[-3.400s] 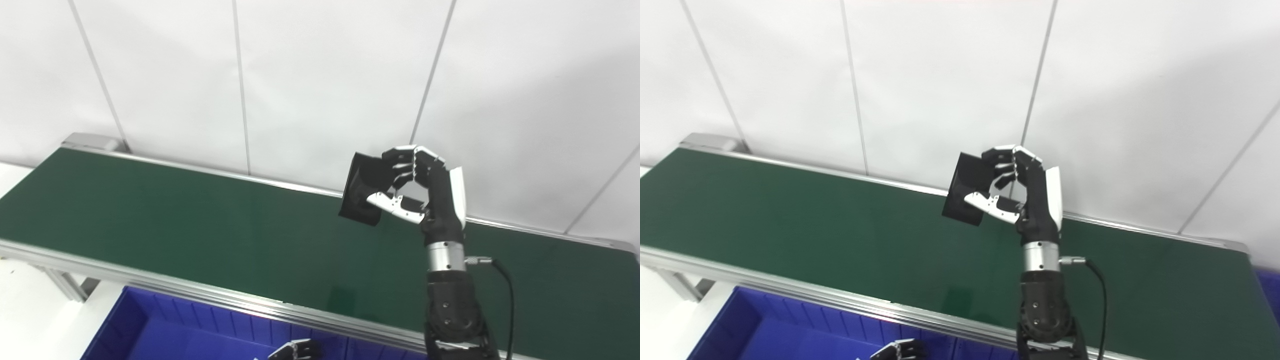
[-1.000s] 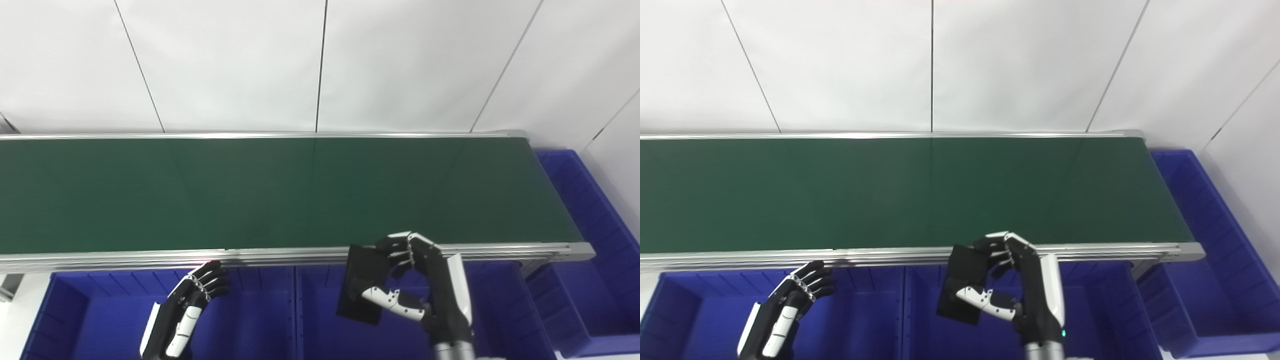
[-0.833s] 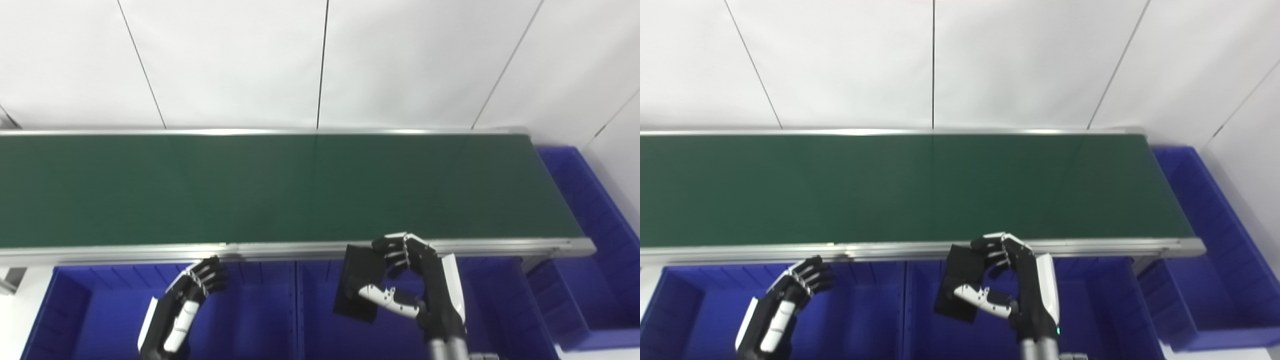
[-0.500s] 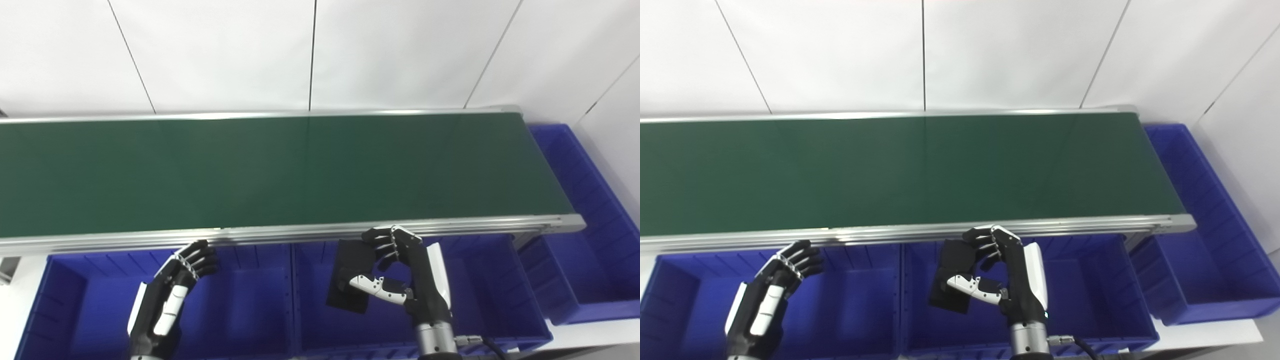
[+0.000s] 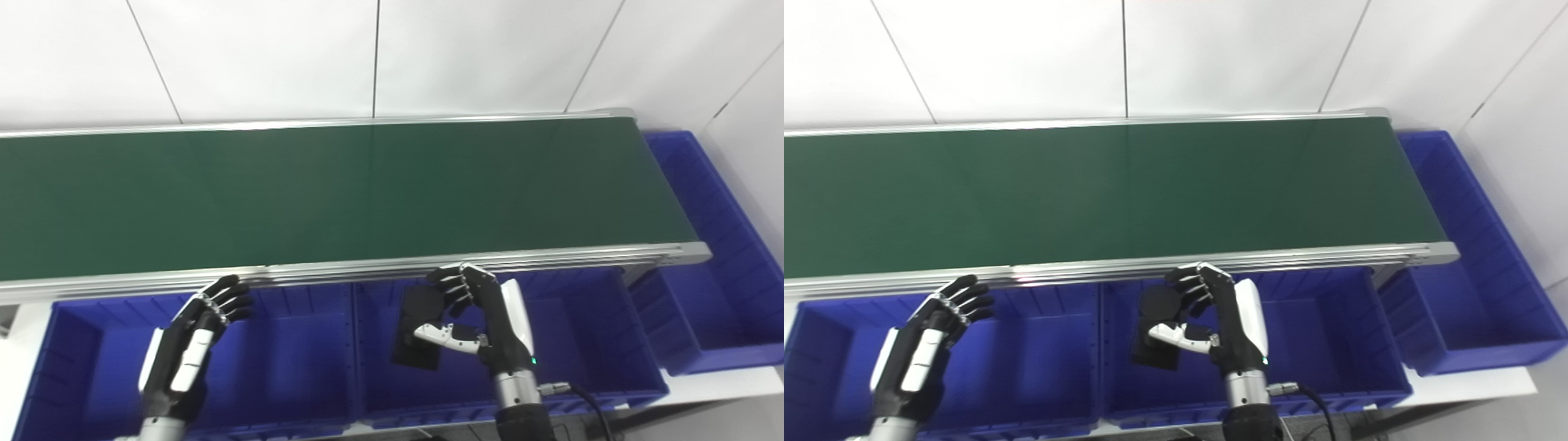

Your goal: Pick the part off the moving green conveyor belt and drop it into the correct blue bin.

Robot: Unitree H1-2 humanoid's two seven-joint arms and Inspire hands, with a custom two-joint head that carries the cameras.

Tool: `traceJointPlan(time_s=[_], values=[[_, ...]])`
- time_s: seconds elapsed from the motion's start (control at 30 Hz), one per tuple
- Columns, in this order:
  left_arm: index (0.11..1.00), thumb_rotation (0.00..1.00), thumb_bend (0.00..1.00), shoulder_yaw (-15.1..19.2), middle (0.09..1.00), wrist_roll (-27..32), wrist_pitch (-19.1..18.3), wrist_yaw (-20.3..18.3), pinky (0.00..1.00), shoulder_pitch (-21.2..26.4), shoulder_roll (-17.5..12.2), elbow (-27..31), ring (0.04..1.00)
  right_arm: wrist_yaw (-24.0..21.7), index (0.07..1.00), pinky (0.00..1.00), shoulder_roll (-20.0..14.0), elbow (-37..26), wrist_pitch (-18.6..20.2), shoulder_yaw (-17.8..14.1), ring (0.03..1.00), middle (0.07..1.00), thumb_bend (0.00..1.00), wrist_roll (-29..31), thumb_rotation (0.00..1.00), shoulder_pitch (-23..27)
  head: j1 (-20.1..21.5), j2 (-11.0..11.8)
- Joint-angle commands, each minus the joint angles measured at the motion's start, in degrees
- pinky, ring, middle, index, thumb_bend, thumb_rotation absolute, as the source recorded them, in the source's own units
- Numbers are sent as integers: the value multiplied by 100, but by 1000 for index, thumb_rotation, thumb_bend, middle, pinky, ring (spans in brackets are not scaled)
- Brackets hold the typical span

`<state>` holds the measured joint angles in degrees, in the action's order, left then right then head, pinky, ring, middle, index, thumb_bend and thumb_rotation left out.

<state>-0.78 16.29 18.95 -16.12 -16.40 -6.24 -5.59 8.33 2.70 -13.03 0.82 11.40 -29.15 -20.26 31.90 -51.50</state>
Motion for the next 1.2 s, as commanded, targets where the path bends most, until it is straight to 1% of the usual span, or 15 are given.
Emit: traceJointPlan(time_s=[0.0,0.13,0.37,0.43,0.6,0.8,0.83,0.87,0.97,1.0,1.03,1.07,1.1,1.13,1.17], values=[[760,697,633,49,739,44,43,-59,687,112,-82,162,709,121,549,337,65,-38,-67,36,434,491,496,-117,0,88,-7,-13],[765,699,651,62,740,70,-26,-71,688,139,-134,186,707,147,549,337,53,73,-74,56,432,494,496,-252,0,143,-11,-45],[765,699,651,80,744,116,-86,-110,694,172,-224,228,715,200,539,345,-58,197,-55,180,435,502,497,-680,0,212,-4,-109],[765,699,637,90,744,112,-95,-117,695,176,-238,246,715,213,536,346,-59,218,-31,194,435,506,497,-753,0,218,1,-119],[764,704,640,105,742,66,-76,-121,693,182,-251,241,712,256,529,347,-62,315,-115,187,435,513,497,-723,0,222,-15,-129],[761,700,647,114,738,58,-82,-100,687,158,-223,276,707,99,552,321,-90,263,-4,190,435,524,494,-619,0,207,-22,-128],[761,701,643,115,737,60,-68,-106,687,161,-222,263,706,79,552,339,-103,256,-13,200,431,522,497,-607,0,209,-20,-126],[762,704,636,114,737,59,-60,-107,687,161,-220,257,706,57,552,393,-115,250,-24,208,414,510,508,-592,0,209,-23,-122],[765,710,640,111,738,40,-76,-91,687,149,-212,289,708,-9,551,431,-144,225,11,225,412,504,513,-593,0,213,-28,-122],[765,711,640,109,738,43,-92,-87,688,144,-209,306,708,-80,550,441,-164,186,98,243,413,503,514,-642,0,212,-37,-118],[764,710,643,108,739,47,-103,-85,689,141,-206,316,709,-132,622,493,-178,156,162,256,512,582,657,-678,39,211,-37,-118],[763,708,644,109,739,43,-122,-77,690,138,-206,324,710,-289,660,520,-221,82,313,301,563,624,730,-756,59,216,-40,-114],[764,707,647,110,740,39,-136,-72,692,136,-206,329,711,-403,732,595,-253,27,424,335,647,699,810,-811,142,219,-40,-114],[764,707,649,112,741,50,-103,-87,692,145,-205,301,712,-540,756,621,-295,-32,536,380,676,725,837,-847,170,227,-44,-105],[765,704,648,113,741,60,-77,-100,689,152,-204,279,711,-632,807,669,-324,-75,616,411,733,778,892,-869,241,232,-44,-105]])
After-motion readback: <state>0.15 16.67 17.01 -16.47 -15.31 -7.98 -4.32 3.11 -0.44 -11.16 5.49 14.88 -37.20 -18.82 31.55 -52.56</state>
